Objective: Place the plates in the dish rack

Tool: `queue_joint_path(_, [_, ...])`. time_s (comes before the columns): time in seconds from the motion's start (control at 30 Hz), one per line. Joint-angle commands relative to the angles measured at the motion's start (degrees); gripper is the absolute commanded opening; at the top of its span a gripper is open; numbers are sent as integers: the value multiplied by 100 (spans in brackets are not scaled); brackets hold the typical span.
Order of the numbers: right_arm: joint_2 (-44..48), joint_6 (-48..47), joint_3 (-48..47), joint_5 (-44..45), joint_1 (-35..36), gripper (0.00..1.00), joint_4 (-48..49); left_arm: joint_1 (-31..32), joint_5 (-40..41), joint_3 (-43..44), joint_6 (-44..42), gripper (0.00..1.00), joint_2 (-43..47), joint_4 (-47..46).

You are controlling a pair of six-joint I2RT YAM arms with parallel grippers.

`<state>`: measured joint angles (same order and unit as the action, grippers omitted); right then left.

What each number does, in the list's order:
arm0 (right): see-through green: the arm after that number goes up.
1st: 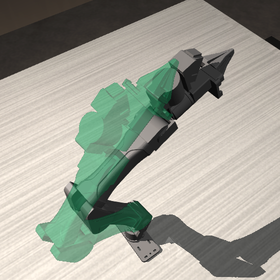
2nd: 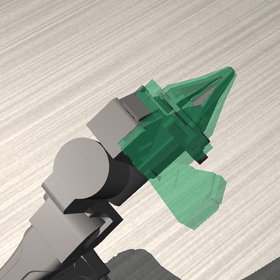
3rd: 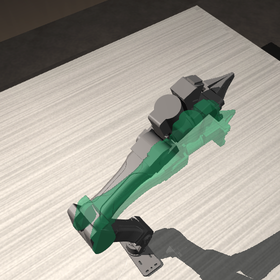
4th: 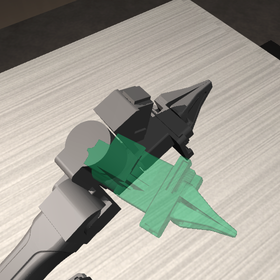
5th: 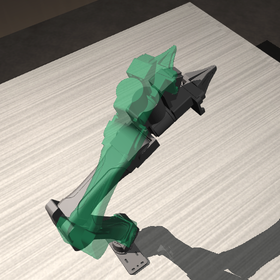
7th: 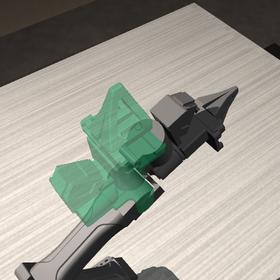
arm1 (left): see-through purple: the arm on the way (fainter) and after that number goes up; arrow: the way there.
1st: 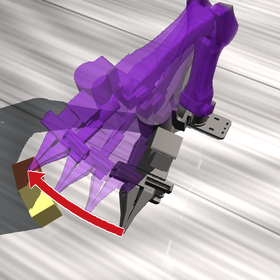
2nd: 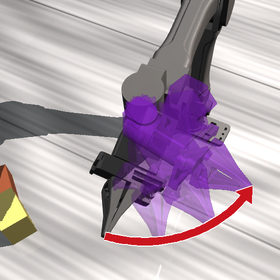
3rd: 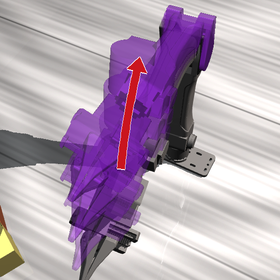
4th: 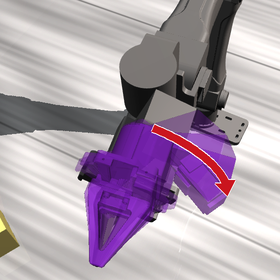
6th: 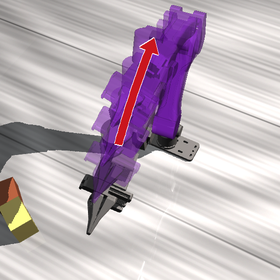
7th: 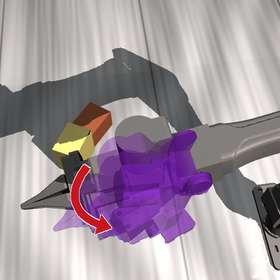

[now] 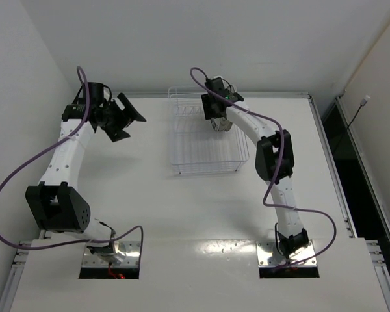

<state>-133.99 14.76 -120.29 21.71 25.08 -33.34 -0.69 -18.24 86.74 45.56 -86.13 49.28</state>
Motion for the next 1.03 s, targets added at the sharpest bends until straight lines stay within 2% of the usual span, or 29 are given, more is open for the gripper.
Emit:
queue_joint_path(0.0, [100,158,-320,-160,-74,61,-67,16,-92,-16,-47,80,237,-85])
queue_joint_path(0.13, [451,307,-416,104,-126,64,-241,16,-145,-183,-152,82,298,-33])
queue_joint_path(0.23, [935,465,-276,359,-65,87,-313,16,388,-236,-363,82,535,152])
queue_joint_path(0.27, [1319,518,-224,360,-65,100,-313,16,574,-323,-416,82,718,266])
queue_joint_path(0.47, [2666,519,321,439,50,100,239,16,989,-1141,-478,82,1484,389])
queue_joint_path(0.6, [3221,519,218,-682,-82,100,451,16,1252,-1510,-478,82,2011,583])
queue_joint_path(0.73, [3222,335,-661,-1432,-82,100,-417,16,1753,-1756,-697,82,2468,645])
queue_joint_path(0.77, [3413,273,-523,-2007,-82,100,-523,16,1815,-1827,-698,82,2600,697])
queue_joint_path(0.8, [3589,-15,52,-2474,-82,100,-437,16,1815,-1827,-698,82,2662,697])
queue_joint_path(0.83, [3782,-148,58,-2905,-161,100,-349,16,1815,-1827,-698,82,2715,697])
queue_joint_path(0.87, [3976,-210,633,-3293,-161,100,-348,164,1815,-1775,-698,82,2776,697])
queue_joint_path(0.93, [4538,-123,1276,-3296,-301,100,-523,235,1938,-1775,-698,83,3039,697])
queue_joint_path(1.0, [4846,16,1516,-2833,-302,100,-1065,236,2156,-1835,-602,83,3320,697])
